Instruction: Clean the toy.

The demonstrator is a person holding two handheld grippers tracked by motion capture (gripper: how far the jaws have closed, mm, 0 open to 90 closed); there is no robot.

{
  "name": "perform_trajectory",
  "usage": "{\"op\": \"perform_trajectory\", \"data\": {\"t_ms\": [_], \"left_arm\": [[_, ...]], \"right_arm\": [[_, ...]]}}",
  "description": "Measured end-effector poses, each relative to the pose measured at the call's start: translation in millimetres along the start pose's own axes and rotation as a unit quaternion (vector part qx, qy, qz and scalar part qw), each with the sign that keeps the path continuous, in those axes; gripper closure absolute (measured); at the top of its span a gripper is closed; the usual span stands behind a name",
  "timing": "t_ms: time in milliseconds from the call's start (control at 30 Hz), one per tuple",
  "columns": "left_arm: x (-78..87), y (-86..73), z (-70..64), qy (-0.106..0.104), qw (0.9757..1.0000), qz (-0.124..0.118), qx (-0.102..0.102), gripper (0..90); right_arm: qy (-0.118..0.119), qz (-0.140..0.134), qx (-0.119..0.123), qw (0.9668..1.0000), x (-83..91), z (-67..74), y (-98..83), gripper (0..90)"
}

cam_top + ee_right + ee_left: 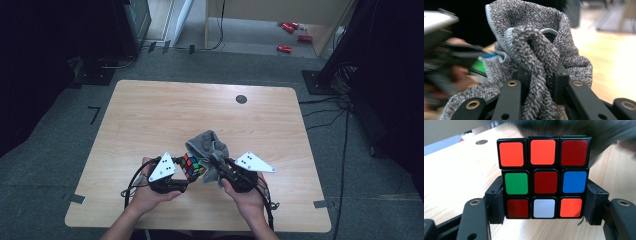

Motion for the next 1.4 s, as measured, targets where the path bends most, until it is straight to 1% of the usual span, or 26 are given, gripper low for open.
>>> {"op": "perform_trajectory", "data": {"t_ms": [67,100,133,167,200,233,267,300,367,433,500,600,667,733,767,800,900,1000,1033,1100,1233,1267,1300,1333,1367,1400], "left_arm": [[-2.7,1.8,-5.7,-0.004,1.0,0.0,-0.006,34.7],[-2.9,4.6,-10.3,-0.011,0.9999,-0.005,-0.001,34.7],[-2.3,7.5,-6.3,-0.009,0.9993,-0.007,-0.037,34.7],[-1.8,8.2,-7.4,-0.009,0.9993,-0.005,-0.036,34.7],[-0.5,8.5,-10.0,-0.008,0.9999,-0.006,-0.013,34.7],[1.1,8.3,-9.9,-0.015,0.9998,-0.009,-0.009,34.7],[2.4,8.3,-8.1,-0.014,0.9998,-0.013,-0.004,34.7],[3.4,7.5,-5.6,-0.012,0.9998,-0.013,-0.003,34.7],[5.4,7.9,-2.0,-0.01,0.9997,-0.02,0.006,34.7],[5.0,6.8,0.1,-0.004,0.9999,-0.014,0.001,34.7],[1.3,2.5,-1.4,-0.002,1.0,0.002,-0.006,34.7],[-4.8,0.6,-7.5,-0.009,0.9998,0.015,-0.011,34.7],[-5.7,5.0,-10.6,-0.016,0.9995,0.009,-0.025,34.7],[-3.0,11.0,-11.1,-0.02,0.999,-0.002,-0.04,34.7],[-1.1,13.1,-11.5,-0.021,0.9991,-0.008,-0.037,34.7],[0.9,13.8,-14.1,-0.02,0.9997,-0.01,-0.014,34.7],[4.3,14.3,-10.8,-0.018,0.9996,-0.018,-0.008,34.7],[5.1,13.4,-6.6,-0.014,0.9996,-0.024,-0.001,34.7],[4.9,12.7,-5.4,-0.012,0.9997,-0.023,-0.001,34.7],[3.3,10.8,-5.3,-0.009,0.9998,-0.017,-0.003,34.7],[1.0,12.9,-10.8,-0.014,0.9996,-0.021,-0.01,34.7],[1.4,15.0,-8.8,-0.015,0.999,-0.025,-0.035,34.7],[2.0,15.7,-9.5,-0.016,0.9988,-0.025,-0.038,34.7],[2.9,15.3,-14.0,-0.015,0.9996,-0.024,-0.009,34.7],[3.5,15.7,-12.7,-0.017,0.9994,-0.027,-0.014,34.7],[4.6,15.8,-11.9,-0.017,0.9994,-0.029,-0.011,34.7]], "right_arm": [[0.032,-0.003,0.025,0.9992,0.9,22.8,1.0,74.1],[0.04,0.0,0.04,0.9984,0.0,31.3,-0.8,74.1],[0.038,0.006,0.052,0.9979,-1.7,35.3,-3.6,74.0],[0.033,0.008,0.057,0.9978,-3.4,35.1,-5.8,73.9],[0.032,0.002,0.053,0.9981,-4.2,31.4,-5.6,74.1],[0.028,0.001,0.039,0.9989,-5.1,24.0,-5.4,74.2],[0.014,0.005,0.025,0.9996,-5.7,13.8,-5.8,74.4],[-0.003,0.011,0.016,0.9998,-6.6,1.7,-6.6,74.4],[-0.028,0.027,-0.018,0.9991,-6.4,-18.6,-9.7,74.5],[-0.036,0.026,-0.035,0.9984,-3.6,-26.9,-8.5,74.3],[-0.021,0.017,-0.033,0.9991,-0.4,-19.0,-2.8,74.0],[0.017,0.011,0.0,0.9998,1.0,10.2,1.6,73.4],[0.043,0.013,0.035,0.9984,1.2,30.1,0.0,73.4],[0.046,0.019,0.06,0.997,0.7,38.6,-2.0,73.4],[0.044,0.018,0.059,0.9971,0.3,37.0,-2.1,73.6],[0.043,0.014,0.05,0.9977,0.0,32.8,-1.0,73.8],[0.014,0.017,0.022,0.9995,-1.5,8.5,-1.0,74.1],[-0.013,0.026,-0.004,0.9996,-0.7,-10.9,-1.9,74.2],[-0.015,0.025,-0.007,0.9996,0.8,-11.7,-0.9,74.2],[-0.002,0.014,-0.001,0.9999,3.8,-3.8,3.9,74.1],[0.042,0.007,0.04,0.9983,6.2,29.1,6.4,73.7],[0.046,0.01,0.052,0.9975,5.0,33.8,4.3,73.5],[0.047,0.013,0.058,0.9971,3.5,35.6,2.0,73.4],[0.049,0.012,0.06,0.9969,2.6,34.3,1.2,73.5],[0.05,0.01,0.052,0.9974,1.9,29.7,1.3,73.6],[0.04,0.01,0.044,0.9982,0.7,21.1,1.5,73.7]]}}
Point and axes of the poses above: each handheld gripper's, and its own axes: x roughly backward along the jaws, y roughly out of its top, z roughly to its left, the point moved 10 cm from there along -x, roughly forward along the jaws, and after that the axes turned 13 degrees about -x, right-handed, at the moved point
